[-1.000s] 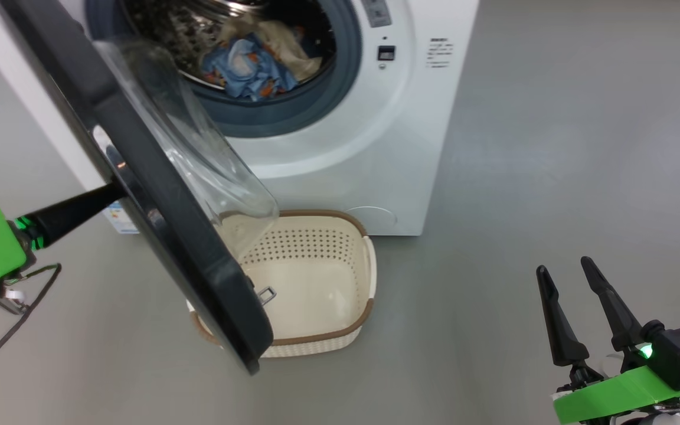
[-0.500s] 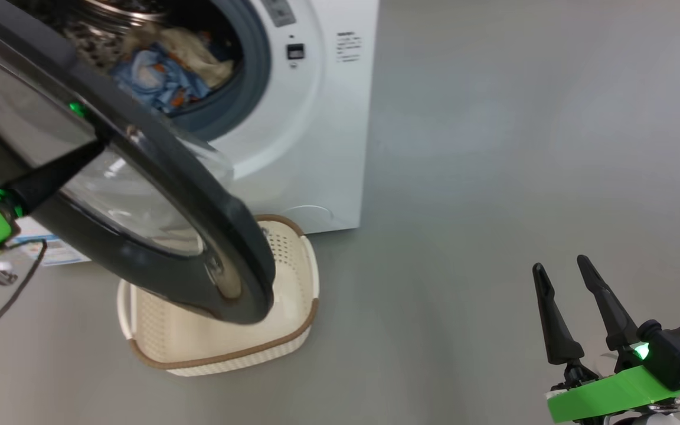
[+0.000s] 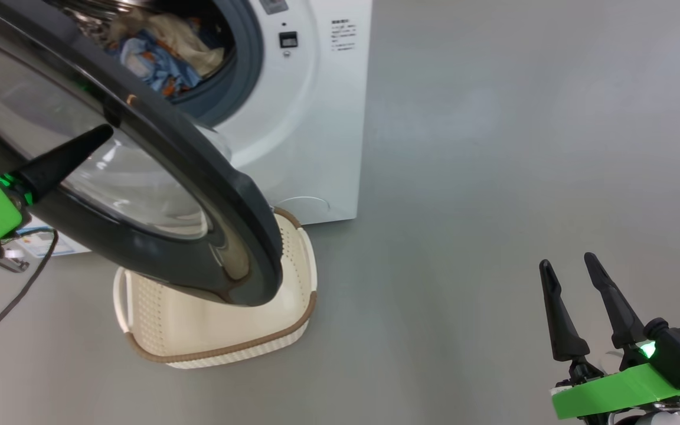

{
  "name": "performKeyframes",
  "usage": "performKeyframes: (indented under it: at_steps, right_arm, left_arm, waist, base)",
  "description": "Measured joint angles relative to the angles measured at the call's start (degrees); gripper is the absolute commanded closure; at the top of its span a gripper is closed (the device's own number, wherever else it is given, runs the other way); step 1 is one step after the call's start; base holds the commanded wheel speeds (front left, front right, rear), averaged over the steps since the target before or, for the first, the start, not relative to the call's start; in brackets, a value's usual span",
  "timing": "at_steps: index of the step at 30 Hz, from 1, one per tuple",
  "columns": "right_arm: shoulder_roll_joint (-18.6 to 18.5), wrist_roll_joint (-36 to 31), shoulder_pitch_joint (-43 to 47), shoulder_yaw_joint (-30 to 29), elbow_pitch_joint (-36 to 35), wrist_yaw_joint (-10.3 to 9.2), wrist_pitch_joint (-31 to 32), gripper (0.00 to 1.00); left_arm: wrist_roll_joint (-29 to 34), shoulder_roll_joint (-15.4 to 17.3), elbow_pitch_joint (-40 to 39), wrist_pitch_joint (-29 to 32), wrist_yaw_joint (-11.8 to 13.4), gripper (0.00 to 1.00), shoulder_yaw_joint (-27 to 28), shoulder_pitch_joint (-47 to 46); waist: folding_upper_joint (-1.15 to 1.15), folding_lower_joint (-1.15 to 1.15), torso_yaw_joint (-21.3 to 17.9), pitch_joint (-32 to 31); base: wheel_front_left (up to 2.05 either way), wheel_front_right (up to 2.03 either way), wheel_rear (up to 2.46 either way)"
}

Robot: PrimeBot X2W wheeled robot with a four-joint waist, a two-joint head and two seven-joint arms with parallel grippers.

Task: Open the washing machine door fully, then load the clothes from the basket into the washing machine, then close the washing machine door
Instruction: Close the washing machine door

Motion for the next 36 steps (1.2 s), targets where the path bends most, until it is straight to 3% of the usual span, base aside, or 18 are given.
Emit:
performKeyframes:
  at_steps: [7,17,18,21,22,23,24,25,36]
  right_arm:
    - [-0.1,0.0,0.0,0.2,0.0,0.0,0.0,0.0]
    - [-0.5,0.0,0.0,0.0,0.0,0.0,0.0,0.0]
    - [-0.5,0.0,0.0,0.0,0.0,0.0,0.0,0.0]
    - [-0.7,0.0,0.0,0.0,0.1,0.0,0.0,0.0]
    - [-0.8,0.0,0.0,0.0,0.1,0.0,0.0,0.0]
    - [-0.9,0.0,0.0,0.0,0.0,0.0,0.0,0.0]
    - [-1.0,0.0,0.0,0.0,0.0,0.0,0.0,0.0]
    - [-1.1,0.0,0.0,0.0,0.0,0.0,0.0,0.0]
    - [-1.5,0.0,0.2,0.3,0.2,0.0,0.0,0.0]
  left_arm:
    - [-1.0,1.1,-0.3,-2.3,0.0,1.0,-0.3,1.0]
    - [-3.1,1.7,-1.4,-8.2,-0.1,1.0,-0.3,10.2]
    - [-3.2,1.7,-1.5,-9.0,-0.1,0.96,-0.3,11.2]
    - [-3.5,1.4,-1.6,-11.1,-0.1,0.59,-0.2,14.1]
    - [-3.7,1.3,-1.6,-11.8,-0.1,0.53,-0.2,15.1]
    - [-3.8,1.2,-1.7,-12.3,-0.1,0.36,-0.2,16.0]
    - [-3.8,1.1,-1.7,-12.9,-0.1,0.12,-0.2,17.0]
    - [-3.8,1.0,-1.7,-13.4,-0.1,0.0,-0.3,18.0]
    - [-1.8,-1.8,-0.6,-24.8,-0.1,0.0,-1.2,28.0]
  waist:
    - [0.0,0.0,2.3,-0.8]
    - [0.0,0.0,5.4,-1.8]
    - [0.0,0.0,5.6,-1.9]
    - [0.0,0.0,6.5,-2.1]
    - [0.0,0.0,6.7,-2.2]
    - [0.0,0.0,7.0,-2.3]
    - [0.0,0.0,7.3,-2.4]
    - [0.0,0.0,7.5,-2.5]
    - [0.0,0.0,10.4,-3.3]
  base:
    - [0.0,0.0,0.0]
    - [0.0,0.0,0.0]
    - [0.0,0.0,0.0]
    - [0.0,0.0,0.0]
    - [0.0,0.0,0.0]
    - [0.0,0.0,0.0]
    - [0.0,0.0,0.0]
    - [0.0,0.0,0.0]
    - [0.0,0.0,0.0]
